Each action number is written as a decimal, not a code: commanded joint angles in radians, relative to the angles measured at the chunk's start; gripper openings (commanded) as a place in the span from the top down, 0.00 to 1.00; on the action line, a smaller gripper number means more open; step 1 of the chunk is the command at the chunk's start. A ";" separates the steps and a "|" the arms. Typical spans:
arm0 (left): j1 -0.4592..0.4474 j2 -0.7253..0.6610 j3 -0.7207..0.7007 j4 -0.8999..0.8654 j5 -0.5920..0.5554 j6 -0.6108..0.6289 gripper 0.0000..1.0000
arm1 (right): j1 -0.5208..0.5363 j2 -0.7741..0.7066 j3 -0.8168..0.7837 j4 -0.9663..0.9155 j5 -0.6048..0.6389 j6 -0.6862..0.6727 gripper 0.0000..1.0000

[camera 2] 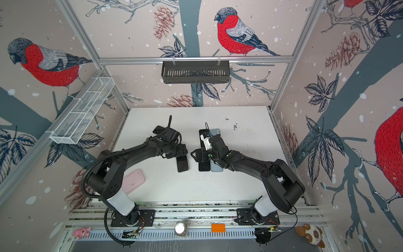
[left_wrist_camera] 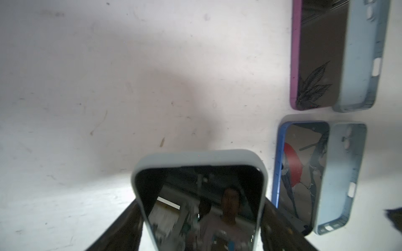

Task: Take the phone out of the phone case
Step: Pick up the phone from the center of the table, then pass the phone.

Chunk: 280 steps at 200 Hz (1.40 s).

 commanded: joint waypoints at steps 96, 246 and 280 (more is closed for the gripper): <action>0.027 -0.061 0.003 0.040 0.092 0.048 0.55 | 0.077 0.161 -0.003 0.164 -0.040 0.033 0.12; 0.028 -0.098 0.060 0.017 0.215 0.076 0.63 | 0.081 0.162 -0.016 0.206 -0.049 0.027 0.25; 0.028 -0.122 0.049 0.044 0.242 0.060 0.63 | 0.081 0.151 -0.018 0.210 -0.047 0.032 0.44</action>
